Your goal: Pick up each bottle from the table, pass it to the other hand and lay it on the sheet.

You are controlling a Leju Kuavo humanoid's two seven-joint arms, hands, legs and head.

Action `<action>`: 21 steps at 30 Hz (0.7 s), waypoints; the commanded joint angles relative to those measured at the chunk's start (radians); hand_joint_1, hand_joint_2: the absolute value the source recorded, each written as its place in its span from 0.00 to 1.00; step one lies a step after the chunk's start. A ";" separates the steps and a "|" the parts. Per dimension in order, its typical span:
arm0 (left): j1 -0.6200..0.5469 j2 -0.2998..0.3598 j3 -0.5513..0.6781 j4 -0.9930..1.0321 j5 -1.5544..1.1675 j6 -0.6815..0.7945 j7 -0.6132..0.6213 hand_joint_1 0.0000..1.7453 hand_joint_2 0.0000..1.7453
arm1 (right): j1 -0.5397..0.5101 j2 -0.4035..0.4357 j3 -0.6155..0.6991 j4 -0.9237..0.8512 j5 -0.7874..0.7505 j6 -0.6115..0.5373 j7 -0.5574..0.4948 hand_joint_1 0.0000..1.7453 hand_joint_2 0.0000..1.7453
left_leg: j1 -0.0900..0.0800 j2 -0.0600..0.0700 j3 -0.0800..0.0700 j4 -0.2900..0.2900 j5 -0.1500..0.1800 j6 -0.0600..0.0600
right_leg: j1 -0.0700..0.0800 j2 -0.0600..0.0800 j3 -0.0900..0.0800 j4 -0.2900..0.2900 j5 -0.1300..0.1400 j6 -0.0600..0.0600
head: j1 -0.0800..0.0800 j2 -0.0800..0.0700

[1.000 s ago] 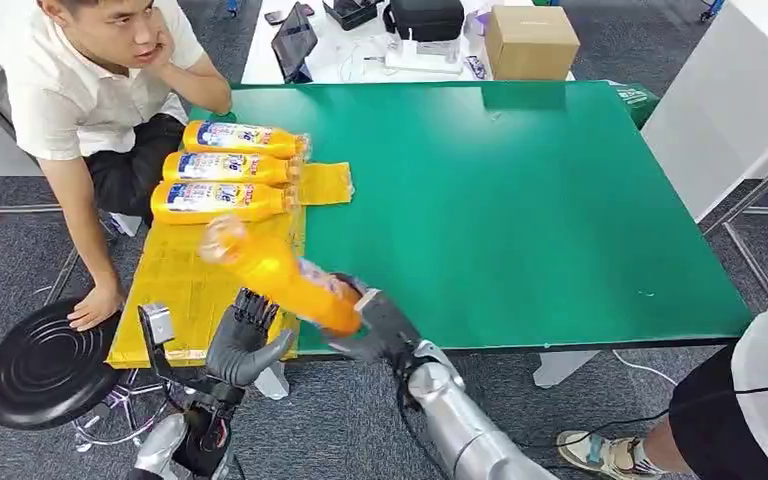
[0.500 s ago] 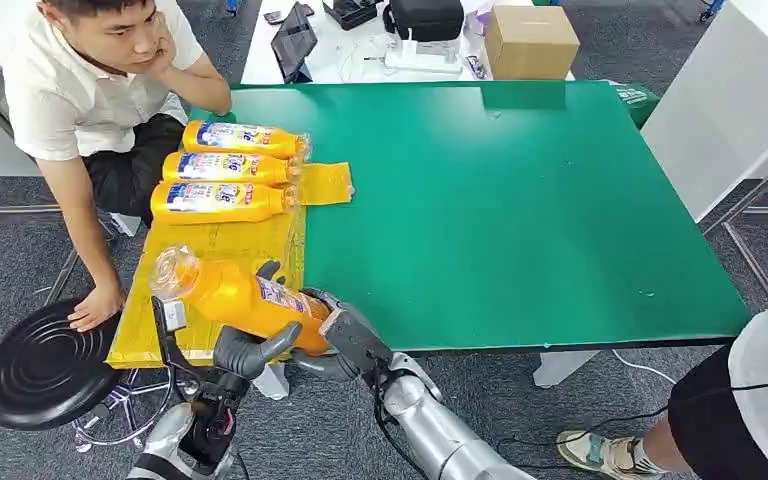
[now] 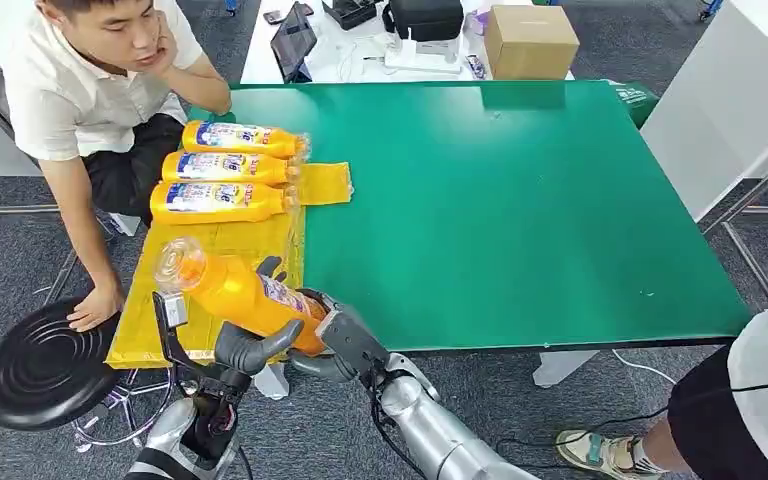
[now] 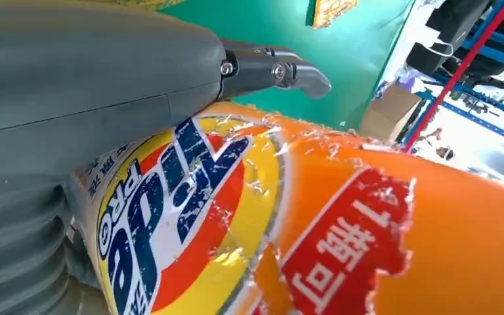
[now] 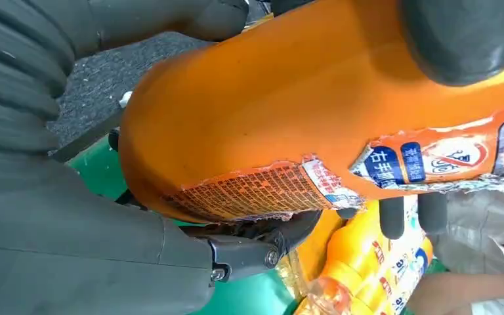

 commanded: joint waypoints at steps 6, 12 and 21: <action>-0.043 0.001 -0.041 -0.032 -0.001 -0.129 -0.089 1.00 1.00 | -0.040 -0.004 0.091 0.123 -0.024 0.088 0.038 1.00 1.00 | 0.001 -0.001 0.001 0.000 0.000 -0.001 | 0.001 -0.003 0.001 0.000 -0.001 -0.001 | 0.000 0.000; -0.043 0.004 -0.039 -0.027 0.001 -0.133 -0.090 1.00 1.00 | -0.040 -0.004 0.093 0.123 -0.023 0.089 0.039 1.00 1.00 | 0.001 -0.002 0.001 0.000 0.000 -0.001 | 0.001 -0.004 0.002 0.000 -0.001 -0.001 | 0.000 0.000; -0.059 -0.017 0.024 -0.007 0.023 -0.137 -0.078 1.00 1.00 | -0.040 -0.002 0.118 0.162 -0.046 0.164 0.126 0.00 1.00 | 0.001 -0.002 0.001 -0.001 0.000 -0.001 | 0.001 -0.005 0.002 -0.001 -0.001 -0.002 | 0.000 0.000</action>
